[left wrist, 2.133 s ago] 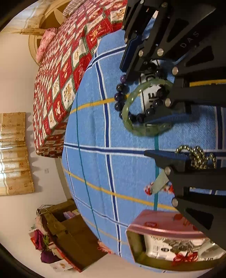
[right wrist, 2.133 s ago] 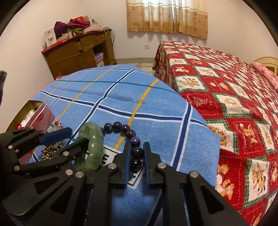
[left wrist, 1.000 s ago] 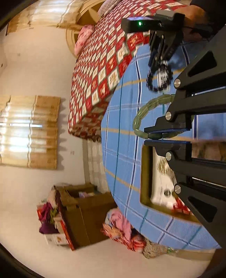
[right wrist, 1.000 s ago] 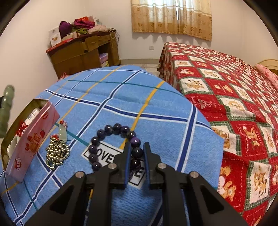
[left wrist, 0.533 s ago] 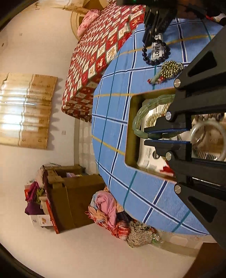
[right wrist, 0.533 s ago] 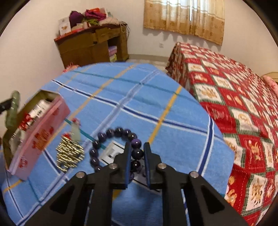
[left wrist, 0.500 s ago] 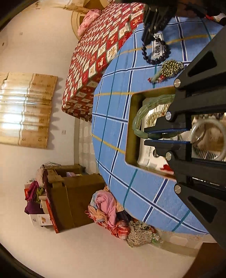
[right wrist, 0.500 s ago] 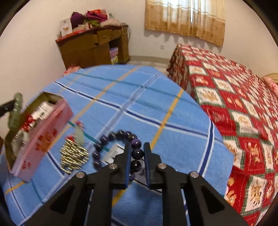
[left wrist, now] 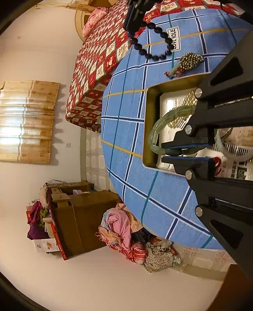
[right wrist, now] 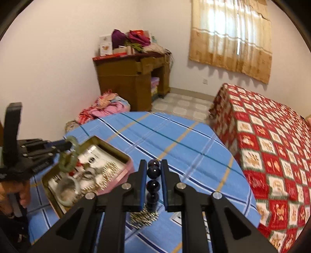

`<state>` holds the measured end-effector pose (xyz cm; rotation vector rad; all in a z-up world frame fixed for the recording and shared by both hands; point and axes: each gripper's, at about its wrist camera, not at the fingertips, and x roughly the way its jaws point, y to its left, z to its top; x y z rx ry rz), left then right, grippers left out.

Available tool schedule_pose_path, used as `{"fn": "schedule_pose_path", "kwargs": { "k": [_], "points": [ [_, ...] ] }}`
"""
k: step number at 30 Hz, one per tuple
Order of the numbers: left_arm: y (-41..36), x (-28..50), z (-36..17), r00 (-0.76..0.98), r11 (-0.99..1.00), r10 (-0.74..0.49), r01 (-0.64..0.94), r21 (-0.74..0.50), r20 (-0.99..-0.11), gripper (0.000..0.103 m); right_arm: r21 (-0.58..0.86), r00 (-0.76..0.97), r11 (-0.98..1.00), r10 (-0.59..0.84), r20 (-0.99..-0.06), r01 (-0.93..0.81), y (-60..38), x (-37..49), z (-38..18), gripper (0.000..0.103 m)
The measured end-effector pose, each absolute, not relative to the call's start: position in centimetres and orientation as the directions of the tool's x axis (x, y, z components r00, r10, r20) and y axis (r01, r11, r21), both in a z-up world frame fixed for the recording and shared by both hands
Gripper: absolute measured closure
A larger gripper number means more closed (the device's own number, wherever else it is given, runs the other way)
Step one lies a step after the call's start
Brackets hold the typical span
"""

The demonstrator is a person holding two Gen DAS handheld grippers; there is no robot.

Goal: Organize jewelry
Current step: 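Carry the purple bead bracelet and green jade bangle over the tin with both tools, then lower both bracelets into the tin and open both tools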

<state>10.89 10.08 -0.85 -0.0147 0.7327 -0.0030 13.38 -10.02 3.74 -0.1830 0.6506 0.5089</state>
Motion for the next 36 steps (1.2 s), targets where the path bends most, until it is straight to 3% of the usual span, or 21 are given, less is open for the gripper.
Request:
{"fn": "schedule_pose_path", "kwargs": {
  "k": [15, 28, 36],
  "points": [
    [11.2, 12.4, -1.7, 0.715, 1.000, 0.005, -0.016, -0.010, -0.699, 0.097, 0.072, 0.596, 0.780, 0.531, -0.603, -0.621, -4.0, 13.3, 2.6, 0.087],
    [10.9, 12.9, -3.1, 0.694, 0.999, 0.035, -0.013, 0.037, -0.719, 0.097, 0.108, 0.548, 0.784, 0.518, -0.657, -0.611, -3.3, 14.7, -1.1, 0.087],
    [10.9, 13.1, -3.8, 0.679, 0.999, 0.042, -0.017, 0.042, -0.733, 0.097, 0.057, 0.561, 0.797, 0.472, -0.680, -0.601, -3.0, 14.4, -2.4, 0.086]
  ]
}}
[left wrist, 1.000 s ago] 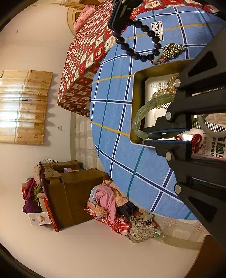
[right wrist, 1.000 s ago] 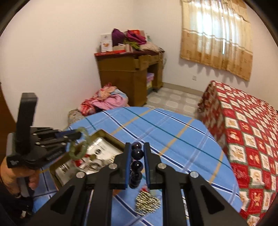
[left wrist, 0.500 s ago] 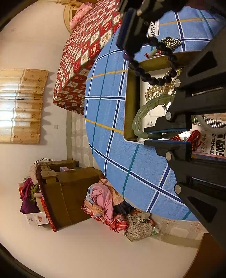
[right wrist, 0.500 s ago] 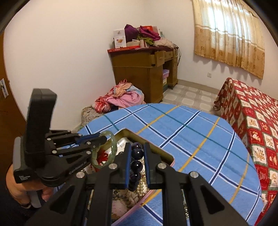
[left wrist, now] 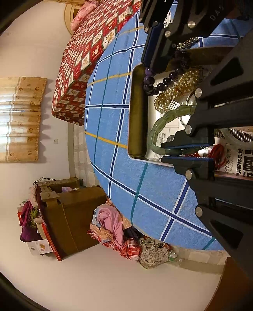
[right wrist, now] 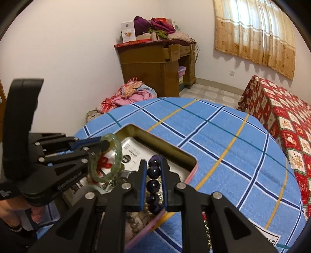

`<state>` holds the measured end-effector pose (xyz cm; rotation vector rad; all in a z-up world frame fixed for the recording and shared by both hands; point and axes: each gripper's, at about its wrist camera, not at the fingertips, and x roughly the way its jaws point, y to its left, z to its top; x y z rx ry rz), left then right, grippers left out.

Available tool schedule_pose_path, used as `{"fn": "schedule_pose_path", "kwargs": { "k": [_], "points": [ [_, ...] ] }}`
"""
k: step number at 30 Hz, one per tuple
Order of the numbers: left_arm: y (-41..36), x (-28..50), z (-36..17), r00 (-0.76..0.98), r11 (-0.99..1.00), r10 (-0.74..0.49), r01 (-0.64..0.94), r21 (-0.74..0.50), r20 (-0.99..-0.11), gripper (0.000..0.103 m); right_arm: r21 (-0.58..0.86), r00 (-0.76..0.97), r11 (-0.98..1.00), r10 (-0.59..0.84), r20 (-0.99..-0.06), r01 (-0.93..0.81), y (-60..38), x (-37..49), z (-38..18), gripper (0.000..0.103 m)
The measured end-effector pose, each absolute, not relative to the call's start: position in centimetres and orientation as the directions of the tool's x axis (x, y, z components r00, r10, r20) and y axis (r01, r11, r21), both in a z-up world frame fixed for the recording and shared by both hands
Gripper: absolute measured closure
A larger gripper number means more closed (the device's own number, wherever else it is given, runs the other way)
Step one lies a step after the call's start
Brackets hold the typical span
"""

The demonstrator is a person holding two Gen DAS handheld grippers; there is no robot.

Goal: Organize jewelry
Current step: 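Lower both bracelets into the tin and open both tools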

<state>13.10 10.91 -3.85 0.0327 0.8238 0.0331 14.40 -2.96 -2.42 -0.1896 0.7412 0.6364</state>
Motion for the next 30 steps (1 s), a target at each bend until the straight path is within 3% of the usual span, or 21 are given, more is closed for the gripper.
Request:
{"fn": "schedule_pose_path", "kwargs": {
  "k": [8, 10, 12, 16, 17, 20, 30],
  "points": [
    [10.7, 13.0, -4.2, 0.671, 0.999, 0.036, -0.010, 0.040, -0.741, 0.095, 0.041, 0.566, 0.801, 0.456, -0.687, -0.597, -3.1, 14.5, -2.6, 0.081],
    [10.7, 13.0, -4.1, 0.669, 0.999, 0.039, -0.014, 0.039, -0.742, 0.094, 0.038, 0.570, 0.806, 0.450, -0.687, -0.591, -3.1, 14.5, -2.7, 0.066],
    [10.7, 12.9, -4.0, 0.672, 0.999, 0.041, -0.019, 0.038, -0.739, 0.084, 0.040, 0.578, 0.811, 0.449, -0.682, -0.583, -3.4, 14.5, -2.7, 0.058],
    [10.6, 12.7, -3.7, 0.680, 1.000, 0.018, -0.012, 0.014, -0.733, 0.076, 0.048, 0.585, 0.821, 0.445, -0.677, -0.569, -4.1, 14.4, -2.5, 0.058],
    [10.5, 12.6, -3.7, 0.682, 1.000, 0.023, -0.013, 0.019, -0.731, 0.071, 0.050, 0.586, 0.823, 0.444, -0.678, -0.566, -4.2, 14.4, -2.6, 0.058],
    [10.2, 12.3, -3.4, 0.693, 0.998, 0.063, -0.041, 0.048, -0.719, 0.032, 0.046, 0.585, 0.824, 0.439, -0.682, -0.565, -4.2, 14.5, -2.7, 0.058],
    [10.7, 12.2, -3.5, 0.695, 0.997, 0.081, -0.069, 0.046, -0.714, 0.030, 0.050, 0.578, 0.819, 0.445, -0.684, -0.572, -4.1, 14.1, -2.8, 0.056]
  ]
}}
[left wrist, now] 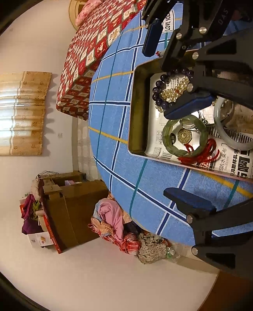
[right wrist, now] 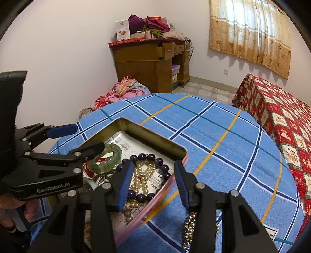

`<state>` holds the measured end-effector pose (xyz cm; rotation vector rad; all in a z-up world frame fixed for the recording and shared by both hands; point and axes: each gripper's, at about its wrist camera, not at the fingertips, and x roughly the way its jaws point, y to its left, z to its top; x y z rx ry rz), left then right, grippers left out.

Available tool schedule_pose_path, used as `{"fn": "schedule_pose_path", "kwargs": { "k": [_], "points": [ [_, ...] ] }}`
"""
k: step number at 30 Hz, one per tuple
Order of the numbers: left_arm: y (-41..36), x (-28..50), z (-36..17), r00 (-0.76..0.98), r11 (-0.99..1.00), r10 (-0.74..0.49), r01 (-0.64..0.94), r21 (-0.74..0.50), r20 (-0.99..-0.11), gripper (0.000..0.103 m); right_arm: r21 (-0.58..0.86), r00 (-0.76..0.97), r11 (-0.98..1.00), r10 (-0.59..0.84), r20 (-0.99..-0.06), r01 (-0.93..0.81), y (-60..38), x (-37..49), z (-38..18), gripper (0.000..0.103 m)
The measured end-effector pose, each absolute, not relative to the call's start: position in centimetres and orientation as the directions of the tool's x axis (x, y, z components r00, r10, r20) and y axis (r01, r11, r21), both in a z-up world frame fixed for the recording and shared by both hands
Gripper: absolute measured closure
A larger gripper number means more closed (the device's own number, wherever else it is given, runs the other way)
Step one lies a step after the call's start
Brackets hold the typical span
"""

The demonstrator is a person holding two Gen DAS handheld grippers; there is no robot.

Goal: Organize jewelry
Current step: 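Lower both bracelets into the tin and open both tools, then move both tools back to the gold bead chain and red-cord jade pendant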

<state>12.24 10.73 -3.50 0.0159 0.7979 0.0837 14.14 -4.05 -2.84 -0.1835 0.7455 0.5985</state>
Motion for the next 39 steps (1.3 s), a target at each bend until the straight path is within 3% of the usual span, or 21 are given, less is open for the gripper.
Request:
{"fn": "schedule_pose_path", "kwargs": {
  "k": [30, 39],
  "points": [
    [11.1, 11.6, -3.7, 0.687, 0.993, 0.103, -0.109, 0.038, -0.720, 0.030, 0.055, 0.578, 0.823, 0.442, -0.686, -0.565, -4.2, 13.5, -3.0, 0.051],
    [11.2, 9.6, -3.4, 0.695, 0.986, 0.124, -0.167, 0.008, -0.708, 0.030, 0.044, 0.600, 0.852, 0.403, -0.691, -0.521, -8.2, 12.5, -3.2, 0.048]
  ]
}}
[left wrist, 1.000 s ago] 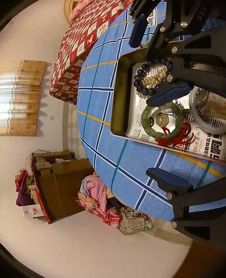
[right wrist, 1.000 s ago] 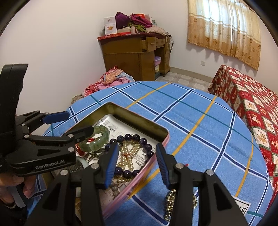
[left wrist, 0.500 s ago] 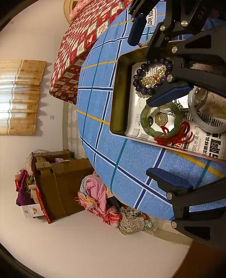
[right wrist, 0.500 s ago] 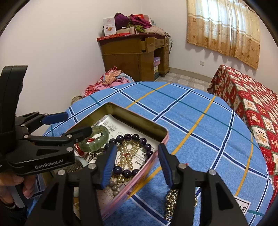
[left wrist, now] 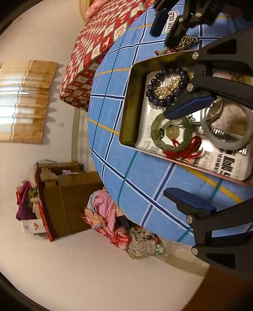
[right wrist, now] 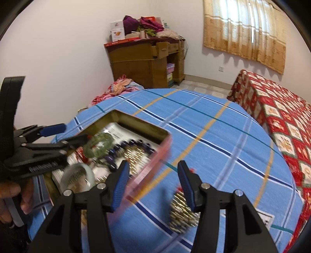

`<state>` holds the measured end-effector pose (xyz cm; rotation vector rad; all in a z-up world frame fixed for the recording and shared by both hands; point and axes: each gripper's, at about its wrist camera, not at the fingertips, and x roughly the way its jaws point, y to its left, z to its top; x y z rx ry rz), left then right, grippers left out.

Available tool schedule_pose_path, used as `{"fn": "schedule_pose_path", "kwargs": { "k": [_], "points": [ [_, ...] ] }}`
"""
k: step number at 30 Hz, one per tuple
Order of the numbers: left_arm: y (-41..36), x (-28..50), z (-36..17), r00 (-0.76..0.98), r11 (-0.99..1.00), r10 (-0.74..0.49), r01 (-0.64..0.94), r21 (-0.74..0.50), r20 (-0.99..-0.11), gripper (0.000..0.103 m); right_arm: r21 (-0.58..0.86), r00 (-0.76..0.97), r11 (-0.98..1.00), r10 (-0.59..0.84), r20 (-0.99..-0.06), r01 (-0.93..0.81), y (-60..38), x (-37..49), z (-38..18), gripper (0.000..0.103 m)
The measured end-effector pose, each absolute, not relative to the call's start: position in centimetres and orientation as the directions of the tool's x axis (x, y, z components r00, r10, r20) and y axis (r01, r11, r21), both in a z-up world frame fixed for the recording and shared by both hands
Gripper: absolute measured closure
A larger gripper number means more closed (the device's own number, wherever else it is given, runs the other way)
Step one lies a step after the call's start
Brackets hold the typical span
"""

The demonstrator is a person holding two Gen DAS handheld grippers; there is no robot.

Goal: Organize jewelry
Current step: 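Move both tools back to the gold bead chain and red-cord jade pendant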

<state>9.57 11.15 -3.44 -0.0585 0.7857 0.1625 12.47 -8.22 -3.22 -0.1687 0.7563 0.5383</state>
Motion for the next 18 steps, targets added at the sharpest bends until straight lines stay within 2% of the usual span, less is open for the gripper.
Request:
{"fn": "schedule_pose_path", "kwargs": {
  "k": [9, 18],
  "points": [
    [9.7, 8.2, -4.3, 0.688, 0.983, 0.144, -0.179, 0.026, -0.711, 0.030, 0.045, 0.609, 0.922, 0.291, -0.738, -0.386, -14.4, 12.7, -5.2, 0.048],
    [8.2, 8.2, -4.3, 0.690, 0.985, 0.149, -0.165, 0.046, -0.708, 0.030, 0.031, 0.563, 0.878, 0.334, -0.756, -0.478, -11.5, 13.3, -5.2, 0.048]
  ]
}}
